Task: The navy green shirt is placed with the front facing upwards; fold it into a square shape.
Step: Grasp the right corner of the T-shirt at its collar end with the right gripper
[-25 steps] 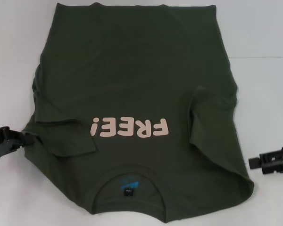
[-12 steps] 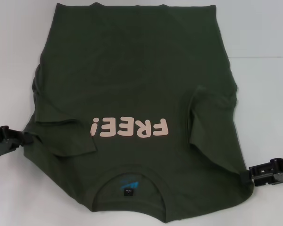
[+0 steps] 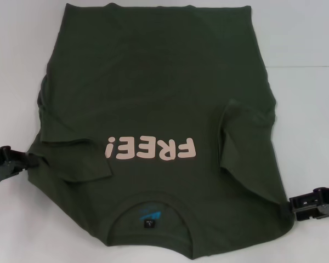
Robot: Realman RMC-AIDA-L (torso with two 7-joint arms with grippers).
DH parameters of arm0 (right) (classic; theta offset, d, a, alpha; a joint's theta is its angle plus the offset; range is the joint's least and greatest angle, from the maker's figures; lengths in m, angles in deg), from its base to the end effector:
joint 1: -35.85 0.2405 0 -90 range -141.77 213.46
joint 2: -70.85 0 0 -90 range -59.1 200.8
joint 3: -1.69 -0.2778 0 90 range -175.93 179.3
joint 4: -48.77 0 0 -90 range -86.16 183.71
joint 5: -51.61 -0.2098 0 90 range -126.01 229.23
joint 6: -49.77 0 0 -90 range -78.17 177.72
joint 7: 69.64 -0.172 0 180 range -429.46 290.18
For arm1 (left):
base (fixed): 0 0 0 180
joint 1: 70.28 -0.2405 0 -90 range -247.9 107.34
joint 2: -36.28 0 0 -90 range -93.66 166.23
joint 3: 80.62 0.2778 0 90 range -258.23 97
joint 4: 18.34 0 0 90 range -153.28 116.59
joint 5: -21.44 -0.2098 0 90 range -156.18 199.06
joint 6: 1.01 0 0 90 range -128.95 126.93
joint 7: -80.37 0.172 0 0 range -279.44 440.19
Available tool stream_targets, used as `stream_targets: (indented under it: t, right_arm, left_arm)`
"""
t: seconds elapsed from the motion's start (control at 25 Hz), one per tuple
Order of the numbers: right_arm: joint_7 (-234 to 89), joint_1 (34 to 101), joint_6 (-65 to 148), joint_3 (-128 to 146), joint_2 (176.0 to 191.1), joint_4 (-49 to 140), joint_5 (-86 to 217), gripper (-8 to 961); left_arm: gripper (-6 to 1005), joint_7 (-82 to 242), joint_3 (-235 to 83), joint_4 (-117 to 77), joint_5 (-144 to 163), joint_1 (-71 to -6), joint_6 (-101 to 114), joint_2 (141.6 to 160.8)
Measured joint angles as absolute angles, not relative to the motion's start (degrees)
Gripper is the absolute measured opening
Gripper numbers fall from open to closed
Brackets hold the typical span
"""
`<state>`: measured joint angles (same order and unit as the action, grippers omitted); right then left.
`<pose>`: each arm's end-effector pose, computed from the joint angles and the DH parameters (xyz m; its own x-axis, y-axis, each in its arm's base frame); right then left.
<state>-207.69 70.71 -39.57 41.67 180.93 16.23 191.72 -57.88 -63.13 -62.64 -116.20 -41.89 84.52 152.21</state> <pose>0.3377 0.3403 -0.0052 0.1275 -0.9856 -0.1109 -0.9915 -0.1237 -0.0398 -0.3650 0.3448 0.0352 -0.0870 0.8356 0.5424 0.9955 0.0527 0.0785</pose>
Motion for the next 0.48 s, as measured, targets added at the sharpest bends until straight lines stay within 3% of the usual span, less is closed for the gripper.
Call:
stream_targets:
  t: [0.48]
  right_arm:
    - [-207.81, 70.88, -37.52, 41.78, 181.33, 16.86, 191.77, 567]
  left_arm:
    - [26, -57.97, -63.12, -62.64, -116.20, -41.69, 84.04, 152.28]
